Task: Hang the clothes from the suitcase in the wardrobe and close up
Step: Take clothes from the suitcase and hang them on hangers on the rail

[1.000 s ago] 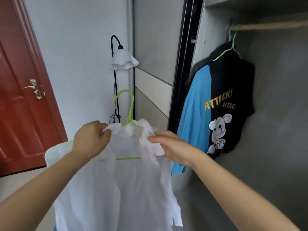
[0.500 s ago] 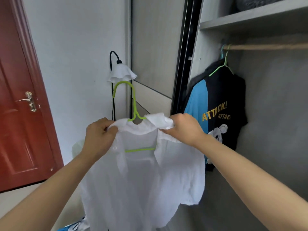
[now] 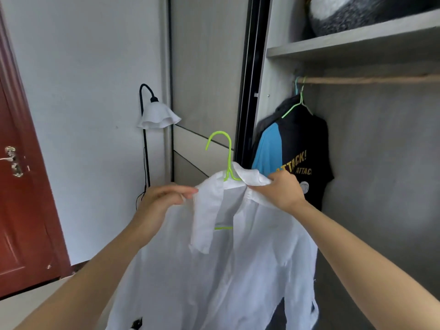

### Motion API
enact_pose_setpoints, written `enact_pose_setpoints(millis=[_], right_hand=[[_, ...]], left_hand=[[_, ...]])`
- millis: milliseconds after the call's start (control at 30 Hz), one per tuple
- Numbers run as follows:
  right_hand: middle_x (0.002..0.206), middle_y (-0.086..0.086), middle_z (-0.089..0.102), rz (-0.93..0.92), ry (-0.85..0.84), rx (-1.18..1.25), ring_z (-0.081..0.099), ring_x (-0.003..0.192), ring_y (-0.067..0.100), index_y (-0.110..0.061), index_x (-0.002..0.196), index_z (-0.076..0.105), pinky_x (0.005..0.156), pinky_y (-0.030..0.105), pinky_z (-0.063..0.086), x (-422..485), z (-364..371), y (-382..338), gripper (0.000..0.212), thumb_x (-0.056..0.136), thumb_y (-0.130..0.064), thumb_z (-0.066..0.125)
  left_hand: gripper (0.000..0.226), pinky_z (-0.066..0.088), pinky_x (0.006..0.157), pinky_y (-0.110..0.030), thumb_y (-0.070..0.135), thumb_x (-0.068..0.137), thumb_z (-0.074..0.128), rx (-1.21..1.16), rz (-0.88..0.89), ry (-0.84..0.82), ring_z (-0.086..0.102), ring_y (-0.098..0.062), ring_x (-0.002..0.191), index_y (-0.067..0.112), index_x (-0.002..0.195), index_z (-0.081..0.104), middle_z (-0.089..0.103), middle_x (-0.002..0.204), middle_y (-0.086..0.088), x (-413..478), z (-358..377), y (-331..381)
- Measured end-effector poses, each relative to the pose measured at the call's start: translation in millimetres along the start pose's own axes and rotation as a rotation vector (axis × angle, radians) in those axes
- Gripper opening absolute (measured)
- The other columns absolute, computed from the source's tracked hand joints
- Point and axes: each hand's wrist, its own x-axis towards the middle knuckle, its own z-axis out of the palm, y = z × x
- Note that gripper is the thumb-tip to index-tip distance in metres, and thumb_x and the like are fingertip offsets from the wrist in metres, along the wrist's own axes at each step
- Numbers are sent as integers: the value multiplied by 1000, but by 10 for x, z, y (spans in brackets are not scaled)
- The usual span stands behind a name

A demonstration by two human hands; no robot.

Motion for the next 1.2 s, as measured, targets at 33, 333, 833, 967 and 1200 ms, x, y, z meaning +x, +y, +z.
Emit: enact_pose_setpoints(millis=[33,333,833,967,1200], right_hand=[[50,-2,27,-4,5,23,27,50,13,-17,51,26,49,28,21,-25,-28,32,64,71,-46,79],[92,1,59,64,-547,450,58,93,13,-5,102,70,89,31,43,-417,-711,288,39,80,-36,75],[67,6,62,313,-532,156,59,52,14,-1,87,62,45,21,43,48,-1118,650,11,79,-8,64],[68,3,65,425,-68,338,58,59,11,-4,72,69,55,21,45,642,-1318,949,7,71,-12,69],[81,14,59,440,250,878,58,66,25,0,110,61,57,25,44,1698,-1350,1058,30,82,-9,65]], left_hand=[[43,35,87,-17,18,71,54,90,33,63,53,3,95,40,103,71,64,100,23,64,5,-77],[37,31,57,-29,22,90,57,404,64,22,38,-11,55,20,56,45,39,48,12,584,564,-677],[63,30,111,-37,34,94,50,724,-167,-526,31,-33,139,23,151,24,26,155,-9,1427,2451,-368],[51,41,98,-26,18,95,51,304,-206,-597,48,-20,124,21,144,40,46,141,-4,1848,2738,-232],[22,52,91,-30,17,93,56,2,-145,-406,61,-12,97,30,105,69,65,101,4,2739,2936,126]])
